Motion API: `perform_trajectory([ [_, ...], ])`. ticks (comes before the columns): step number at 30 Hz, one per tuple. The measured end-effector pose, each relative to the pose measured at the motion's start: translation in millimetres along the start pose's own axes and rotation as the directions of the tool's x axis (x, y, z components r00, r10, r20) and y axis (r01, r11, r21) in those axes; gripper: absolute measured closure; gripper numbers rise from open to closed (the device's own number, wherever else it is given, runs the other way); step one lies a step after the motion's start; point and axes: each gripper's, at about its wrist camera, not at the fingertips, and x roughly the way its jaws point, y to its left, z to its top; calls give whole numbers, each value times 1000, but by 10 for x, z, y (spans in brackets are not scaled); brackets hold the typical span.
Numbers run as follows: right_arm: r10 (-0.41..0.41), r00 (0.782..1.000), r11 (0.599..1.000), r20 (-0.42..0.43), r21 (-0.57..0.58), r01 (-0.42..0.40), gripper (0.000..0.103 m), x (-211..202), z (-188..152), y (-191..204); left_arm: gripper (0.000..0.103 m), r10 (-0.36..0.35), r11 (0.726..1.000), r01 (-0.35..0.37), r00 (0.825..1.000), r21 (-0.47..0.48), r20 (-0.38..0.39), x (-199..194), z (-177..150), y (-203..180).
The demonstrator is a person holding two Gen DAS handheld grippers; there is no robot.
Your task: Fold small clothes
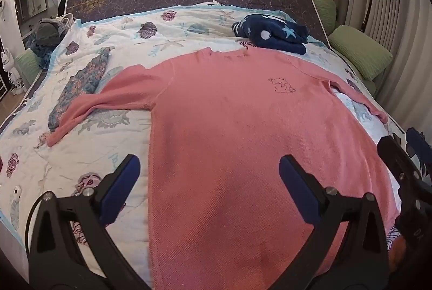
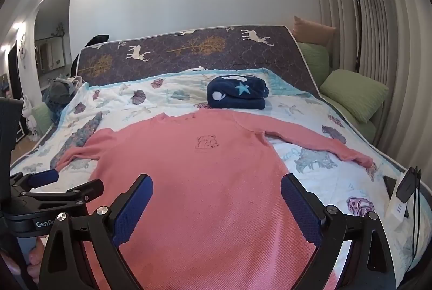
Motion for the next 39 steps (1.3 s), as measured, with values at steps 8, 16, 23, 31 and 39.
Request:
perform_trajectory([
  [8,14,1000,1000,-9,3,-14,5,-13,7,17,1,-8,1000,8,1000,7,3,-9,9,-51],
  [16,12,1000,1000,-9,1,-12,5,-22,9,30,1,-10,1000,10,1000,6,7,-47,-7,23],
  [23,14,1000,1000,-12,1,-14,5,-29,-1,49,1,-8,1000,8,1000,6,12,-45,-28,25],
  [31,13,1000,1000,-10,3,-13,5,-30,-3,53,1,-8,1000,8,1000,5,2,-45,-27,21],
  [39,13,1000,1000,-10,4,-13,5,-32,-8,67,1,-11,1000,10,1000,-3,-10,-51,-67,57],
])
